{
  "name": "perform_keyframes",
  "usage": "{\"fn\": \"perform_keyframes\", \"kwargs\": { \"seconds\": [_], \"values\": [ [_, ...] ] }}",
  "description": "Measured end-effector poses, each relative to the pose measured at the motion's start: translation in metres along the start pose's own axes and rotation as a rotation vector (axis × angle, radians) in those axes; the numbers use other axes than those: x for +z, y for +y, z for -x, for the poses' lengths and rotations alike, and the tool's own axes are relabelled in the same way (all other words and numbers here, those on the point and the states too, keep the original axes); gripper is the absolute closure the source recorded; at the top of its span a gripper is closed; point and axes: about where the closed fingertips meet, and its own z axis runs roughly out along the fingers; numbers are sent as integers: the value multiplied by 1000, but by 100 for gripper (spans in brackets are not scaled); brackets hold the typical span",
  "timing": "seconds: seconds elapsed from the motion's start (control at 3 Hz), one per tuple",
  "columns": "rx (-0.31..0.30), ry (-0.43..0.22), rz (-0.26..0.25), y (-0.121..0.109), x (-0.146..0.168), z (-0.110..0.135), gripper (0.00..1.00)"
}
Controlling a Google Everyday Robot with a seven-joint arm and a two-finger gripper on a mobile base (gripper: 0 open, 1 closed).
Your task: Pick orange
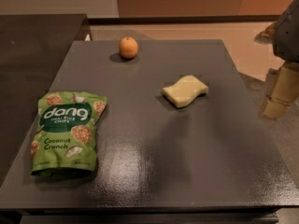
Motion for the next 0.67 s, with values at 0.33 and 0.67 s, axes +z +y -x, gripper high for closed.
{"fn": "perform_keyframes", "kwargs": {
  "seconds": [0.33, 0.67],
  "values": [
    [0, 0, -1, 0, 0, 0, 0],
    [4, -38, -25, -12, 1, 18, 0]
  ]
}}
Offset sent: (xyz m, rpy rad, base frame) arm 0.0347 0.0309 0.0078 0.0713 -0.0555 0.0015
